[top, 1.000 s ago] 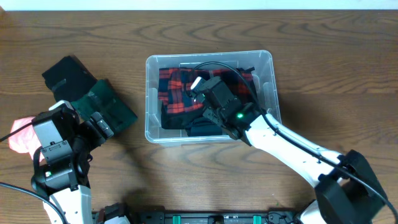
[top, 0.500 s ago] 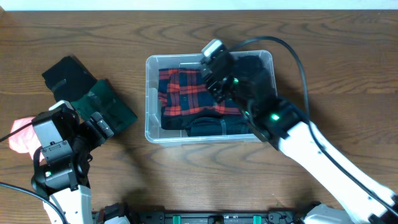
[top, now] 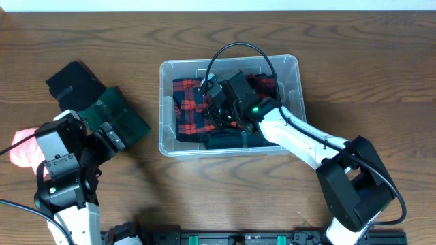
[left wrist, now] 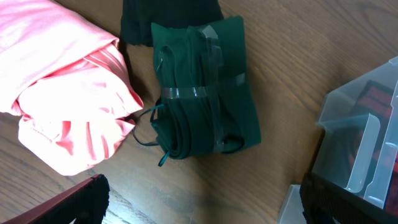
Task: Pack container
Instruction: 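Lay the plaid shirt into the bin and press it flat, then reach the left gripper to the pink shirt and grasp it, then carry the pink shirt into the bin's right side and release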
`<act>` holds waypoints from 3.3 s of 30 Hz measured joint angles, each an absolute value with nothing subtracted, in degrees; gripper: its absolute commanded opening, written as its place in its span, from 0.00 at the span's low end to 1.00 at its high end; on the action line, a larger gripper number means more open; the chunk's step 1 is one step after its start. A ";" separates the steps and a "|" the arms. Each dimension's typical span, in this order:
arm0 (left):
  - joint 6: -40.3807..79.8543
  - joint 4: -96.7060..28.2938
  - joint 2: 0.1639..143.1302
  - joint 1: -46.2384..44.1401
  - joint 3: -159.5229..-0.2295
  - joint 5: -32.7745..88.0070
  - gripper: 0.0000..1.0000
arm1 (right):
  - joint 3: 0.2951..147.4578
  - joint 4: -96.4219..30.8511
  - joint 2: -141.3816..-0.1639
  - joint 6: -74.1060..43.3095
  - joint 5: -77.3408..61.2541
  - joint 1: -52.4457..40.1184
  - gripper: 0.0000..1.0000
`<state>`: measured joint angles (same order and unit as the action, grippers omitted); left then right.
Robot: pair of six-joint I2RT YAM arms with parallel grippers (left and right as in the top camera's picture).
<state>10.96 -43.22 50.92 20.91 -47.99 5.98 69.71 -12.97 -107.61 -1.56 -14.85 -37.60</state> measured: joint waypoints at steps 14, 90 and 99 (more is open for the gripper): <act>10.98 -45.76 53.19 22.15 -49.39 5.72 0.98 | 69.82 -16.99 -84.82 -0.84 -1.93 -30.00 0.68; 17.87 -19.38 70.26 -13.34 -62.70 26.46 0.06 | 70.54 -42.06 -70.37 -4.69 10.07 2.00 0.68; 19.73 -6.02 83.35 -32.03 -63.16 21.63 0.06 | 70.54 -42.22 -70.37 -5.04 9.89 2.00 0.68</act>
<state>19.73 -6.02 83.35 -32.03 -63.16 21.63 70.54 -42.22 -70.37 -5.04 9.89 2.00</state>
